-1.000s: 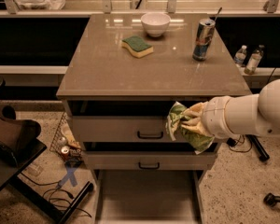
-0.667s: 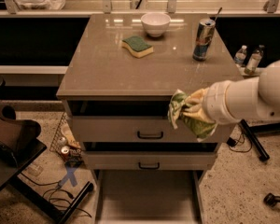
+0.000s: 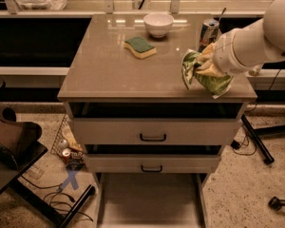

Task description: Pick green jalapeno chip bag from bottom drawer and place on counter

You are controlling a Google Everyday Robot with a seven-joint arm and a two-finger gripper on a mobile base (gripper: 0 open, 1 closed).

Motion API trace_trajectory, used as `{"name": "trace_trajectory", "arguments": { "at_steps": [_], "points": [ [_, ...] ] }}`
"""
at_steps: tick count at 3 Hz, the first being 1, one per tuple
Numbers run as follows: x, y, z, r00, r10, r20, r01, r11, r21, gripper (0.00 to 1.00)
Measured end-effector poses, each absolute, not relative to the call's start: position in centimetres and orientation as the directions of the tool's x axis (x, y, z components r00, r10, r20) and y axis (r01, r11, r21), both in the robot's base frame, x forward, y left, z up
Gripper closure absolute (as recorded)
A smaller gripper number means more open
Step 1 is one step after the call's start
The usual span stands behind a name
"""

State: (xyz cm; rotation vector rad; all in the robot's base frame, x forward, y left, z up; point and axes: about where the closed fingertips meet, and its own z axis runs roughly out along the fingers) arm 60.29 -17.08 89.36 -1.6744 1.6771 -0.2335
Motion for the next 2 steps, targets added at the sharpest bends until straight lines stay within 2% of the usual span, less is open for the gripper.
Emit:
{"name": "trace_trajectory", "arguments": {
  "at_steps": [1,2],
  "points": [
    [63.19,-17.98,89.83,0.145,-0.937,-0.316,-0.782,0.087,-0.617,1.00],
    [63.31,-17.81,90.20,0.149,-0.937,-0.315,-0.779,0.085,-0.621,0.75]
  ]
}}
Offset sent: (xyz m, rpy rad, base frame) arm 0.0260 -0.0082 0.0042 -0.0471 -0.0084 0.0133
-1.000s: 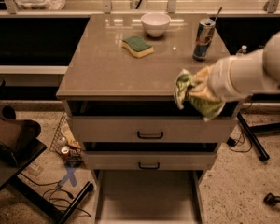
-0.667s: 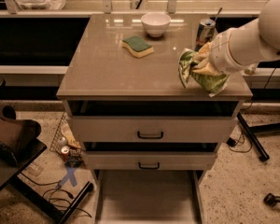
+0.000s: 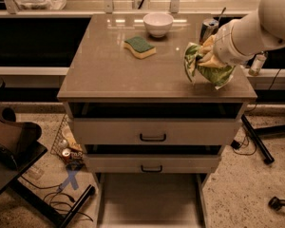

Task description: Pick green jalapeno chip bag from bottom drawer and place on counter

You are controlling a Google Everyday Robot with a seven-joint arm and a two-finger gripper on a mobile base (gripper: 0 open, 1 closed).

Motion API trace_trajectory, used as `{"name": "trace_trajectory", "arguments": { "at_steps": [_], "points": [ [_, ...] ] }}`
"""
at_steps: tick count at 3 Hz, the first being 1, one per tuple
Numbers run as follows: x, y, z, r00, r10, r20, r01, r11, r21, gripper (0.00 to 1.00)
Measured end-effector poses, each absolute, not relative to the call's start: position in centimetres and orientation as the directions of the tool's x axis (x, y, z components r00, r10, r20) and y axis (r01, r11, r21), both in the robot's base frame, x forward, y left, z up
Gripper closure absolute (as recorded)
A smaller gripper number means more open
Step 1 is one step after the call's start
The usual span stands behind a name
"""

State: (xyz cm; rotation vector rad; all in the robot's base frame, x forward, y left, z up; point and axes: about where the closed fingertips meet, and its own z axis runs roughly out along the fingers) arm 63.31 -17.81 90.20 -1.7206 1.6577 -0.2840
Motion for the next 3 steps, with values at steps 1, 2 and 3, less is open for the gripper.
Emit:
{"name": "trace_trajectory", "arguments": {
  "at_steps": [1,2,3],
  "points": [
    [63.29,-17.72,90.25,0.151,-0.937,-0.315,-0.779,0.084,-0.622,0.52],
    [63.26,-17.57,90.29,0.153,-0.937,-0.314,-0.779,0.081,-0.622,0.29],
    [63.22,-17.43,90.34,0.155,-0.937,-0.313,-0.779,0.079,-0.623,0.05]
  ]
}}
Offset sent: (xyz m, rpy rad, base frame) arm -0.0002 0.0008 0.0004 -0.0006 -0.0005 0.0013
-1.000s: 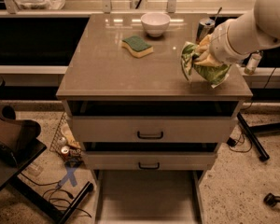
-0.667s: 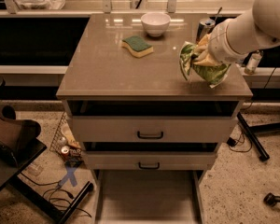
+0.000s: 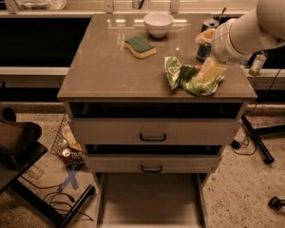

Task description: Pick green jalapeno chip bag from bottom drawer and place on counter

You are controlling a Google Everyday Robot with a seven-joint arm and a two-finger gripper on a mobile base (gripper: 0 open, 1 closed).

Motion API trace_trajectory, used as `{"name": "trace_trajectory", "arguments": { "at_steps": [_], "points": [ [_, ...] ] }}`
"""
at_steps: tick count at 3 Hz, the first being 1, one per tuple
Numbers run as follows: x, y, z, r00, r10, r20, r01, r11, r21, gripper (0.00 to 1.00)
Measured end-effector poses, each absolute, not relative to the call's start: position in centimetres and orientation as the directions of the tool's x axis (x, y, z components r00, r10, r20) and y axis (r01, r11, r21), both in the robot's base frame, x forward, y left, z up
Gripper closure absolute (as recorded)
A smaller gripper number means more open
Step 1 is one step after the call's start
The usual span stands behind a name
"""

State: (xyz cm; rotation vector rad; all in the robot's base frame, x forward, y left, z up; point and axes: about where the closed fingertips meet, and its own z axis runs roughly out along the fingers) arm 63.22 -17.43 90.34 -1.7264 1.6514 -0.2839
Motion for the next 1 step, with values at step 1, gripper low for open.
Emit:
{"name": "trace_trajectory", "arguments": {
  "at_steps": [1],
  "points": [
    [63.19,-17.35,90.36,0.157,-0.937,-0.313,-0.778,0.078,-0.623,0.00]
  ]
}}
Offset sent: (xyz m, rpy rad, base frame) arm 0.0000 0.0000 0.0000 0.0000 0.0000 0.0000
